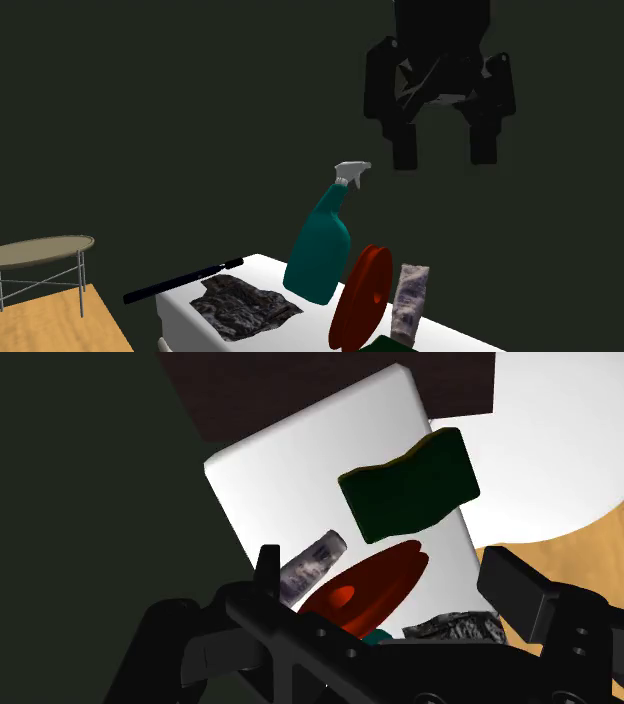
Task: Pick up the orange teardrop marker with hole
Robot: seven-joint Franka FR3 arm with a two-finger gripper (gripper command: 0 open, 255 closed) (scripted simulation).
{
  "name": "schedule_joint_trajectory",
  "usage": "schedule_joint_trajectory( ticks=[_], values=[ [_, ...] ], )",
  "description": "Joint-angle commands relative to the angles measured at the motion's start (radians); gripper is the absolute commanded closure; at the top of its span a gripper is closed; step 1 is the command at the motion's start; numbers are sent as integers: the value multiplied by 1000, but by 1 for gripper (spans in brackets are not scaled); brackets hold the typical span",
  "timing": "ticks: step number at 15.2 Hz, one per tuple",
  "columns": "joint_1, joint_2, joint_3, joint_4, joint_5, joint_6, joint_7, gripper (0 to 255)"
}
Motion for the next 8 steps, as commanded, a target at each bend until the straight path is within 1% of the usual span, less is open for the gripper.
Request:
schedule_joint_trajectory(
  ticks=[1, 8],
  values=[
    [0, 0, 0, 0, 0, 0, 0, 0],
    [-150, 161, 109, -63, 127, 265, 526, 0]
  ],
)
